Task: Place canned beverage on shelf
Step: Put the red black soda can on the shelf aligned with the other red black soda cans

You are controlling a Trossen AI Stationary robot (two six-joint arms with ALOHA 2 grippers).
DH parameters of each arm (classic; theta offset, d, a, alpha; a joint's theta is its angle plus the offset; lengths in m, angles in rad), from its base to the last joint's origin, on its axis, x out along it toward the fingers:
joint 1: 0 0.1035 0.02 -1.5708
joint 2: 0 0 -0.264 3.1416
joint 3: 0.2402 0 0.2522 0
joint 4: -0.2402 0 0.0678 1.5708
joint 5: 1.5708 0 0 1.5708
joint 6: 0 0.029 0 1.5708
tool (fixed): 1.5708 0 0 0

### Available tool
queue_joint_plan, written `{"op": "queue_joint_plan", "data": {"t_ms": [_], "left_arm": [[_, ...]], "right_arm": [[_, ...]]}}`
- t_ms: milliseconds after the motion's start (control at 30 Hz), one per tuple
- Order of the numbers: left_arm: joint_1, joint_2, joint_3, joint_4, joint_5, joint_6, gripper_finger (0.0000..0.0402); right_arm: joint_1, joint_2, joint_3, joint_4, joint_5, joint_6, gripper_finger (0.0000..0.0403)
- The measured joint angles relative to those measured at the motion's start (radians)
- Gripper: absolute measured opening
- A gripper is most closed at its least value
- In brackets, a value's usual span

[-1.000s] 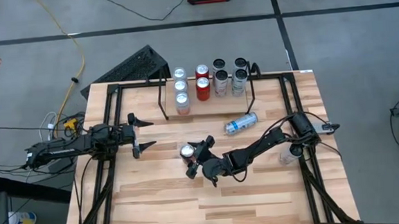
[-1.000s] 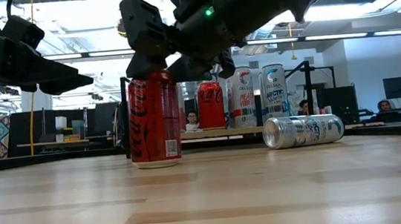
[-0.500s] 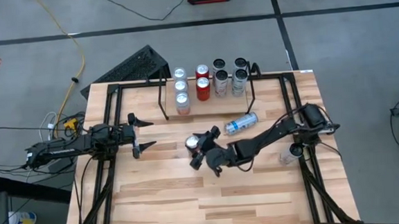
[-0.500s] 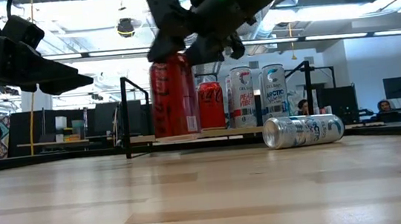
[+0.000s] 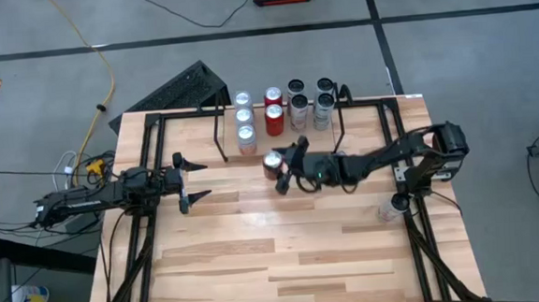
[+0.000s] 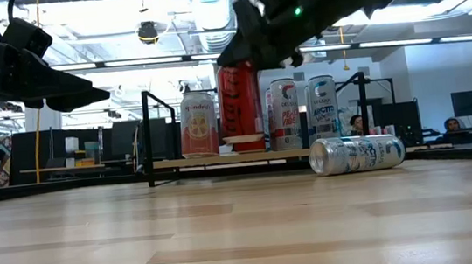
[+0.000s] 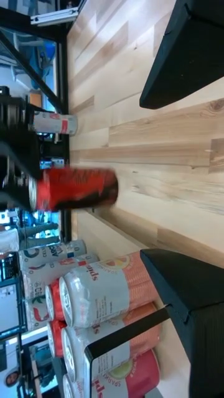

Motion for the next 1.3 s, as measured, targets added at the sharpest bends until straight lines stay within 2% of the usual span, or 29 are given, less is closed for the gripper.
{"op": "queue_joint_plan", "data": {"t_ms": [167,300,567,800,1300], "left_arm": [[0.000,0.000,0.000,-0.001,0.000,0.000,0.0373],[0.000,0.000,0.000,0.000,0.000,0.000,0.0373],[0.000,0.000,0.000,-0.001,0.001,0.000,0.0373],[0.000,0.000,0.000,0.000,0.001,0.000,0.0373],[0.000,0.000,0.000,-0.001,0.001,0.000,0.0373]], "right_arm": [[-0.122,0.016,0.002,0.039,-0.157,-0.064,0.0283],[-0.184,0.040,0.002,0.058,-0.233,-0.083,0.0283],[-0.229,0.050,0.002,0.073,-0.269,-0.170,0.0282],[-0.283,0.050,0.002,0.075,-0.361,-0.166,0.0282],[-0.352,0.050,0.002,0.071,-0.406,-0.123,0.0282]]}}
